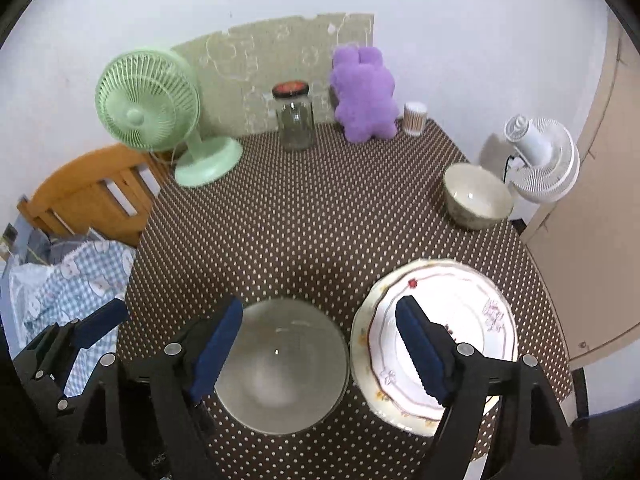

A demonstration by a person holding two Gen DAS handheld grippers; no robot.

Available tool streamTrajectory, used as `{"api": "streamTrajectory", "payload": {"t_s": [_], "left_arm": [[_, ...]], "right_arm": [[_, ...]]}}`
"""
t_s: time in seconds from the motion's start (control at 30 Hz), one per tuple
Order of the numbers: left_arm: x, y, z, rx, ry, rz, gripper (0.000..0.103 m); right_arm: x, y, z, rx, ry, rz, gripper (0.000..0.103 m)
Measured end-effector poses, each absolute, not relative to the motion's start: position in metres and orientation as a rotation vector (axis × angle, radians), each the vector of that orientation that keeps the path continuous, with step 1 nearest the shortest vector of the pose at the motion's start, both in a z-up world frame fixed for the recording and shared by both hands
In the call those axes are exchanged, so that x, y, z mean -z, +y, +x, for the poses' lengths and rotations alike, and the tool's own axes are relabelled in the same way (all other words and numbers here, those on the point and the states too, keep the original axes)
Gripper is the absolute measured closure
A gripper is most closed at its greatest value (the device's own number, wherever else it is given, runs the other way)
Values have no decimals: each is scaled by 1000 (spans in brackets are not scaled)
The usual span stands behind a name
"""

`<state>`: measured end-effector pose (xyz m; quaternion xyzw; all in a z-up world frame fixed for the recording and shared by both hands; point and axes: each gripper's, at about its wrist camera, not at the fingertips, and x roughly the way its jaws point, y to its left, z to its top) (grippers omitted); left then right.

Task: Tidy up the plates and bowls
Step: 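Lower the grey bowl beside the plate stack and open both grippers, then move both grippers toward the cream bowl by the white fan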

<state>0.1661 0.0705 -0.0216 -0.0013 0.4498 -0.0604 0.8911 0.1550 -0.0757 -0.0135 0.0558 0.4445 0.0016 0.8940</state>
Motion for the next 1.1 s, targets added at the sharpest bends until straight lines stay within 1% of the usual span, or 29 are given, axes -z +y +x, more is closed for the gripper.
{"api": "streamTrajectory", "payload": {"t_s": [0.1, 0.5, 1.1], "left_arm": [[12, 59, 166, 104, 898, 30, 20], [-10, 4, 189, 80, 888, 2, 20], [-8, -87, 249, 40, 912, -13, 20]], "right_arm": [[6, -81, 156, -4, 898, 104, 21], [-16, -141, 182, -49, 883, 88, 21], [-11, -240, 248, -124, 870, 68, 21]]}}
